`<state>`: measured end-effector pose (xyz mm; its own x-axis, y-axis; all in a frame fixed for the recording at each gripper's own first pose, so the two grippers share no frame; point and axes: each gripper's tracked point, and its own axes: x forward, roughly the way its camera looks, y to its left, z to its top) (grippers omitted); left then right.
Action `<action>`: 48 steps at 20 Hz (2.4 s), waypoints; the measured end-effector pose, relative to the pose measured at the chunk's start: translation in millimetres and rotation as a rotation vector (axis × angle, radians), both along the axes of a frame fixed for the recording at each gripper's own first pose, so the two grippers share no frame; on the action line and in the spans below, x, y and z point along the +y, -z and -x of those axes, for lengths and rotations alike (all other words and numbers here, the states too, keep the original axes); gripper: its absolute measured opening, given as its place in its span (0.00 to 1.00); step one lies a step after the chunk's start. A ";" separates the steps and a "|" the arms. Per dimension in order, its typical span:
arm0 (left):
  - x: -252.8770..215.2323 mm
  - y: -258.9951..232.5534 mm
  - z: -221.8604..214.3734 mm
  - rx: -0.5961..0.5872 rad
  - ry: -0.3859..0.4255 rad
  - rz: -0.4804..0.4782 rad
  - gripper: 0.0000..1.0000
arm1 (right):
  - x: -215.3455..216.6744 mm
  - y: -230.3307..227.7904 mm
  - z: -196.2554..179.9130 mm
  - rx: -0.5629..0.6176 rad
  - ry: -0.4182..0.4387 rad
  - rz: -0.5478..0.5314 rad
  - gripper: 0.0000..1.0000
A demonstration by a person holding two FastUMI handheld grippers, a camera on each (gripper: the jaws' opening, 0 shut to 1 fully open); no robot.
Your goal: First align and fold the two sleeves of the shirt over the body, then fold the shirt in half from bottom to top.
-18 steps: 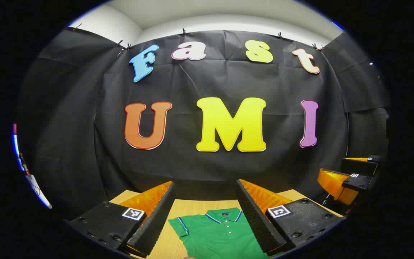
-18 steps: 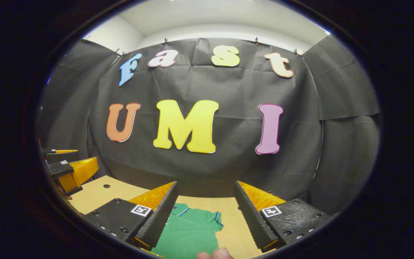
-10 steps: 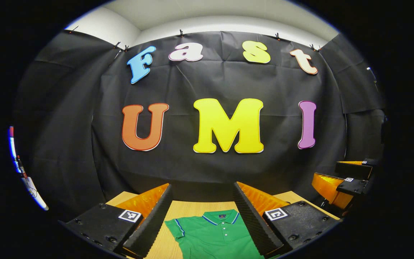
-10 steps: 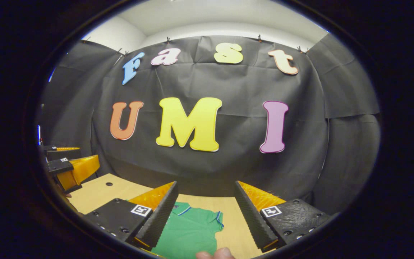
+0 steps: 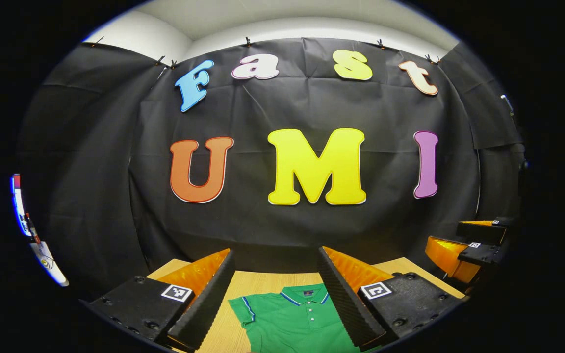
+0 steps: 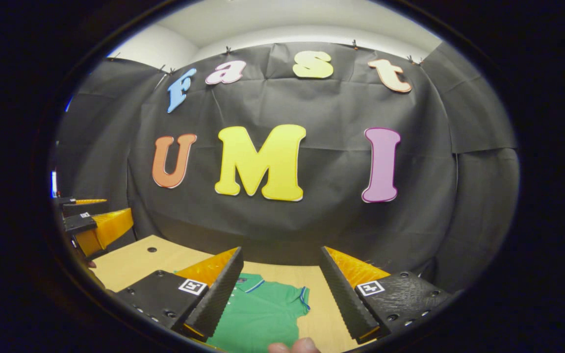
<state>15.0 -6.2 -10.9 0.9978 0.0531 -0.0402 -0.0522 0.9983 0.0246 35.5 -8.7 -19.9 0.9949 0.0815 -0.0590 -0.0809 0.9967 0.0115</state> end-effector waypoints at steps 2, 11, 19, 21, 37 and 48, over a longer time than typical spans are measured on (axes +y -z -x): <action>-1.5 1.1 -1.0 0.004 -0.004 -0.001 1.00 | -5.5 6.2 -2.2 0.017 0.004 -0.001 0.94; -8.4 9.2 -7.5 0.020 -0.023 0.004 1.00 | -30.9 73.8 -30.5 0.137 -0.001 0.056 0.95; -14.9 15.9 -17.3 0.039 -0.040 -0.031 1.00 | -58.5 181.8 -98.0 0.331 -0.016 0.092 0.95; -14.7 17.4 -21.6 0.048 -0.052 -0.046 1.00 | -60.4 213.4 -115.3 0.394 -0.028 0.103 0.95; -29.2 30.2 -37.8 0.096 -0.097 -0.101 1.00 | -51.9 348.2 -188.1 0.690 -0.177 0.086 0.53; -45.3 29.4 -39.4 0.104 -0.071 -0.113 1.00 | -56.6 327.6 -189.2 0.722 -0.151 -0.063 0.00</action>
